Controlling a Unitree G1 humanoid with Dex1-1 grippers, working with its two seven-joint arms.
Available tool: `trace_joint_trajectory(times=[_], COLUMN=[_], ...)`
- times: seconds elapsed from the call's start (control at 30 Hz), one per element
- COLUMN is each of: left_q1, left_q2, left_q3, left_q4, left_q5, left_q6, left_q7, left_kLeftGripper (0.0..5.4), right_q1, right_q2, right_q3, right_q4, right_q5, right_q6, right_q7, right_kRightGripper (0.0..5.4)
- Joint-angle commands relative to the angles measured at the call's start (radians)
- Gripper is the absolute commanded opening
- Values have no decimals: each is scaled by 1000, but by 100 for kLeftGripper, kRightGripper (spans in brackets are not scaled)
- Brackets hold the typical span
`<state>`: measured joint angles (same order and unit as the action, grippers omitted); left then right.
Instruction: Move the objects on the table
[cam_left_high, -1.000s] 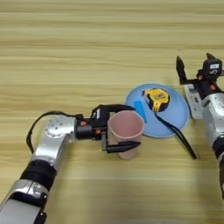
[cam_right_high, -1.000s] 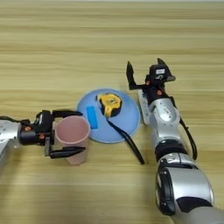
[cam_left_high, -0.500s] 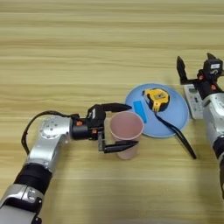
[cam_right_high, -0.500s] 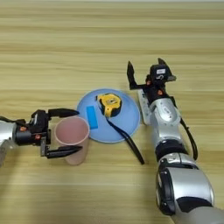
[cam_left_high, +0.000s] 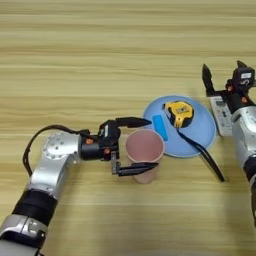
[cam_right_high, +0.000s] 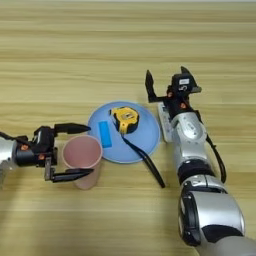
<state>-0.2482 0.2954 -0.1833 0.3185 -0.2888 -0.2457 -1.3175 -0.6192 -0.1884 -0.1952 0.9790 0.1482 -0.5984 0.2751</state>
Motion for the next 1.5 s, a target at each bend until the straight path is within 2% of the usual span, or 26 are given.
trace_joint_trajectory(times=[0.03,0.23,0.5,0.73,0.87,0.97,1.07,1.2,1.33,1.5], left_q1=[20,40,36,-19,-75,-147,-206,-276,-310,-334], left_q2=[25,44,51,25,-6,-43,-65,-93,-109,-109], left_q3=[-10,-16,-1,78,124,162,178,209,220,217], left_q4=[-81,-164,-218,-274,-243,-155,-62,57,148,268], left_q5=[-31,-59,-91,-201,-224,-193,-125,-61,-9,70], left_q6=[31,68,81,138,146,125,85,45,5,-66], left_q7=[-12,-12,11,78,151,252,357,499,586,669], left_kLeftGripper=[536,536,536,536,536,536,536,536,536,536], right_q1=[-12,-12,-10,-10,-10,-9,-8,-6,-4,-3], right_q2=[-7,-6,-8,-9,-8,-6,-5,-3,-3,-3], right_q3=[-2,-1,-1,-1,0,2,3,5,9,13], right_q4=[-2,-4,-4,-3,-4,-6,-9,-13,-16,-17], right_q5=[0,-1,0,0,-1,-2,-3,-3,-7,-10], right_q6=[14,14,14,13,12,13,12,12,11,9], right_q7=[3,2,4,6,6,5,5,3,1,-2], right_kRightGripper=[540,540,540,540,540,540,540,540,540,540])
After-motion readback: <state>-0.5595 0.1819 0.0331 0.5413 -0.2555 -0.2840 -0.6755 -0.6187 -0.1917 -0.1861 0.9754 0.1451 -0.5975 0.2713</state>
